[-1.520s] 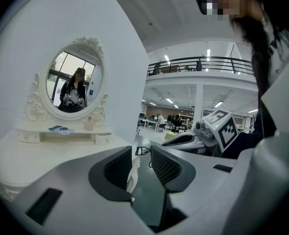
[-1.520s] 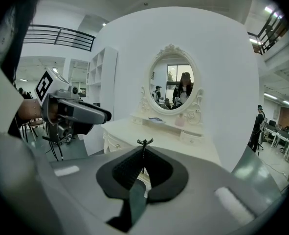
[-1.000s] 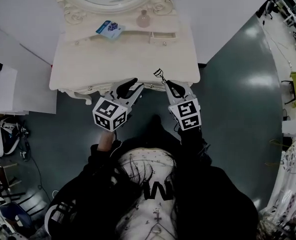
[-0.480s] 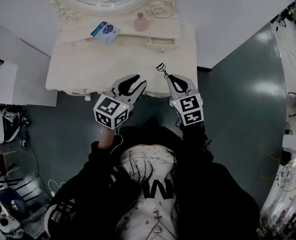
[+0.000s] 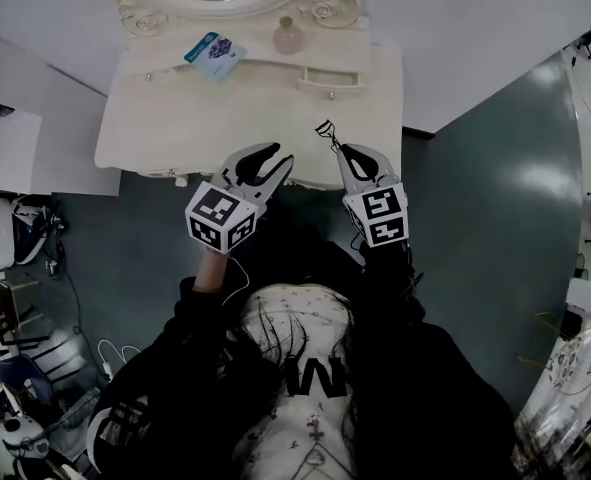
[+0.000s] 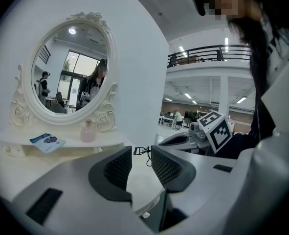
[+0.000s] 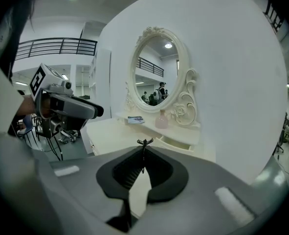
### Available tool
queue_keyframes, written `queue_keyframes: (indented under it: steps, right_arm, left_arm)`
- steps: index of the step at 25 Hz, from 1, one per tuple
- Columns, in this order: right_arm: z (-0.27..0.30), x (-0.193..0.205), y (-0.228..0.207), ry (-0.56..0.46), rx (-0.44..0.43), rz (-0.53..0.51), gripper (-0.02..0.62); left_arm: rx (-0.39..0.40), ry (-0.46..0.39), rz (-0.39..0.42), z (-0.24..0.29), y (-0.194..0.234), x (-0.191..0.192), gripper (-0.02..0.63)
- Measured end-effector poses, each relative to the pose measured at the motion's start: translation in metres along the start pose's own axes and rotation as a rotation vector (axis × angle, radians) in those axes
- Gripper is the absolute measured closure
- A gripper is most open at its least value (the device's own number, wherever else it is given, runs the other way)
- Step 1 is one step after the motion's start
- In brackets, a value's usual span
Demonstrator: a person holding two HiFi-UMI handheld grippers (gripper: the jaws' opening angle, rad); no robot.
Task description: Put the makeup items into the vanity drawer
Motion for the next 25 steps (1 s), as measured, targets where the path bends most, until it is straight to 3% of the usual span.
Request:
queue_keyframes:
  steps: [8, 17, 25]
  right_arm:
    - [0.011, -0.002, -0.019, 0.019, 0.069, 0.022, 0.577]
    - [0.049, -0.020, -0.041, 0.080, 0.160, -0.008, 0.577]
    - [0.089, -0.032, -0.058, 0.148, 0.209, -0.038, 0.577]
  left_arm:
    - [0.054, 0.004, 0.017, 0.018, 0.020, -0.008, 0.483]
    - [0.114, 0.001, 0.046, 0.039, 0.071, -0.028, 0.483]
    - [0.150, 0.010, 0.020, 0.046, 0.125, -0.034, 0.483]
Point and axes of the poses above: the fingertips, and each gripper's own axes: z forward along the fingers, y to its left, x out of its underside, the point moved 7 cm from there along -z, backward along the fingers, and after that the axes turned 2 degrees about -x, right-handed, at the moved point
